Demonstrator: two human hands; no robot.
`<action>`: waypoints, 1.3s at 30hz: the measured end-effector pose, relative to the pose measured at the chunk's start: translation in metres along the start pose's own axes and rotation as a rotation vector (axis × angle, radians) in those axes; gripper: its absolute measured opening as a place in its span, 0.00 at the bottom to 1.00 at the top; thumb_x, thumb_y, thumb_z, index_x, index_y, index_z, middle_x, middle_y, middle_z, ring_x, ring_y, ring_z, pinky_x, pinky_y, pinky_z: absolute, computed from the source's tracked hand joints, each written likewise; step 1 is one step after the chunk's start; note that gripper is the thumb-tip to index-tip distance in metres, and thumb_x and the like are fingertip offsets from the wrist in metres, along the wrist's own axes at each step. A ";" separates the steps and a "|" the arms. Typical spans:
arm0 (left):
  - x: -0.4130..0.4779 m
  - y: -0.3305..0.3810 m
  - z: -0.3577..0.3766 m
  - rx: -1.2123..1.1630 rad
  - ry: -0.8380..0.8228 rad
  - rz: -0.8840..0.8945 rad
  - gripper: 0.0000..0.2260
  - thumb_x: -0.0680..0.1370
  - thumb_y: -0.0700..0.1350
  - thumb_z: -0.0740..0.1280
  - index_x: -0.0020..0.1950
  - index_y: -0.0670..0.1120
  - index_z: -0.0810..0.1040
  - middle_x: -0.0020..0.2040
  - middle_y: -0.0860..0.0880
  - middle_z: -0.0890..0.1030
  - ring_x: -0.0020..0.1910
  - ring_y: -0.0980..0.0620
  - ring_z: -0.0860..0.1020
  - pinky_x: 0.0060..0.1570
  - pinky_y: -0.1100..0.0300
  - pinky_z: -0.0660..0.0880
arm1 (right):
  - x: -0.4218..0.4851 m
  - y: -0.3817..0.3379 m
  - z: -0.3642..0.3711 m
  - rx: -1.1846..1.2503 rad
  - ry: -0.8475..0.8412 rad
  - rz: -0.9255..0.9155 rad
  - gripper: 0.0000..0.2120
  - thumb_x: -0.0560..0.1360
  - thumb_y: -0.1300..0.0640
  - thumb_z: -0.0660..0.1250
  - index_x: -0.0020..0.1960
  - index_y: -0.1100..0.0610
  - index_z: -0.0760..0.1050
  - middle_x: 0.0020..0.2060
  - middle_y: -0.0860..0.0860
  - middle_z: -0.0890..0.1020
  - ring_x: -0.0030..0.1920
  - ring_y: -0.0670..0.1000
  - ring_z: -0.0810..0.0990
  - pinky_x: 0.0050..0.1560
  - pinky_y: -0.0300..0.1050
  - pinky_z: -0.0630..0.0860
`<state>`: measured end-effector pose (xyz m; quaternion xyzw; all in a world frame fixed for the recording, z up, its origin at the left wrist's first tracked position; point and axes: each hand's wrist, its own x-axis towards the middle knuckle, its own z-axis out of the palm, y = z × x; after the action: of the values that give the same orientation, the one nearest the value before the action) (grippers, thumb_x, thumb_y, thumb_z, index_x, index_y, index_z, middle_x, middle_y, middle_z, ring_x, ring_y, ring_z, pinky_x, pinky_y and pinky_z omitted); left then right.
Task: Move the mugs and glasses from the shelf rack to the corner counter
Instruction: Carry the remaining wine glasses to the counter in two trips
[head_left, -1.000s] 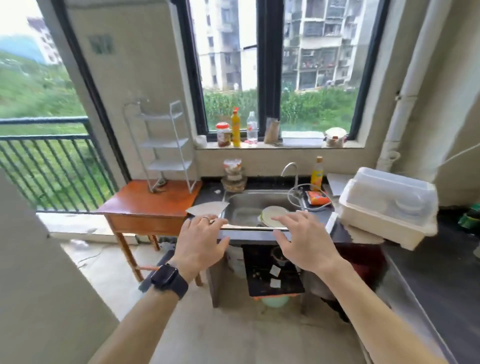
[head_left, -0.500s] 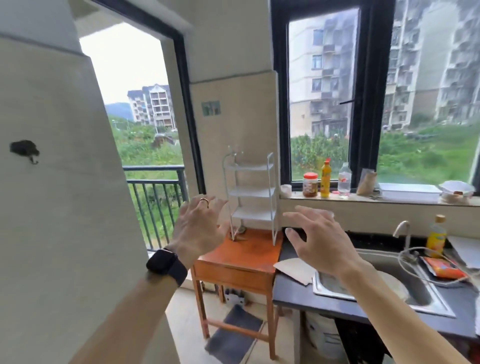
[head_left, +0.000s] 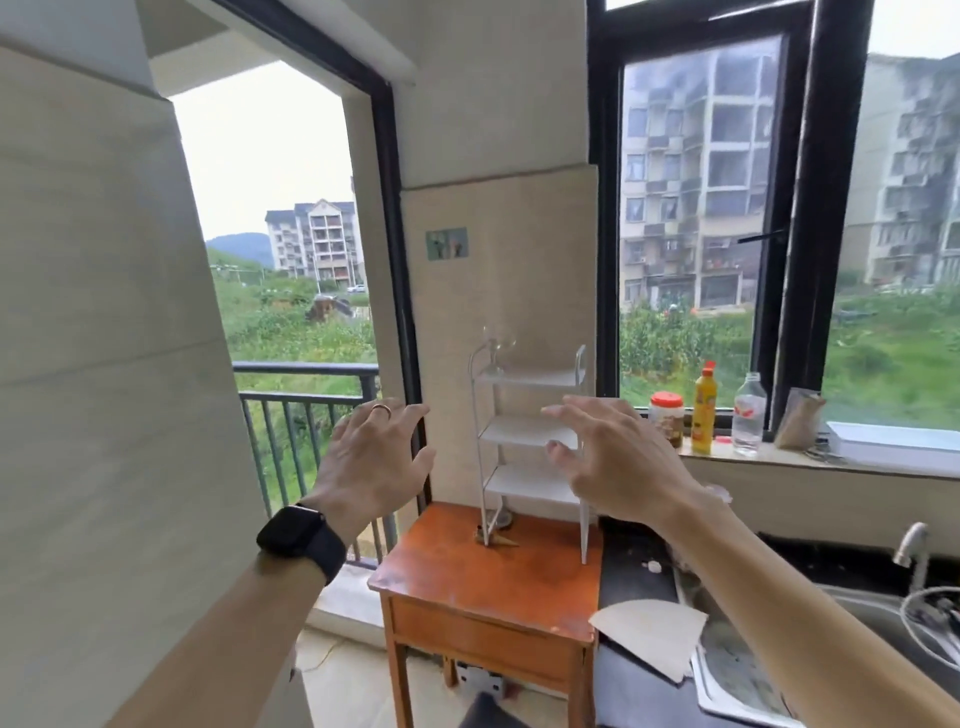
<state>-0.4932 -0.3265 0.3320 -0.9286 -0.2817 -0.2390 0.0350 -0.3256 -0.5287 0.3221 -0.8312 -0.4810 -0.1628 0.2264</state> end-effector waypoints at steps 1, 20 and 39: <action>0.016 -0.004 0.004 0.005 0.009 0.005 0.26 0.80 0.58 0.60 0.77 0.56 0.62 0.76 0.48 0.66 0.76 0.47 0.60 0.75 0.48 0.59 | 0.018 0.005 0.006 -0.001 0.007 -0.002 0.23 0.81 0.43 0.58 0.75 0.43 0.65 0.76 0.46 0.67 0.75 0.52 0.63 0.72 0.57 0.65; 0.337 -0.078 0.154 -0.047 -0.016 0.031 0.27 0.79 0.61 0.59 0.76 0.56 0.63 0.76 0.50 0.67 0.75 0.46 0.64 0.73 0.48 0.61 | 0.322 0.115 0.140 -0.043 -0.018 0.099 0.27 0.80 0.41 0.57 0.78 0.46 0.61 0.78 0.46 0.64 0.77 0.52 0.61 0.73 0.52 0.65; 0.629 -0.101 0.333 -0.811 -0.379 0.059 0.45 0.64 0.65 0.77 0.76 0.57 0.60 0.71 0.53 0.71 0.69 0.49 0.68 0.68 0.50 0.69 | 0.576 0.225 0.300 0.265 -0.025 0.504 0.33 0.75 0.49 0.71 0.76 0.47 0.59 0.67 0.56 0.77 0.65 0.57 0.78 0.65 0.51 0.73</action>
<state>0.0509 0.1432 0.3227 -0.9023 -0.1399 -0.1549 -0.3773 0.1663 -0.0485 0.3010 -0.8896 -0.2791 -0.0269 0.3607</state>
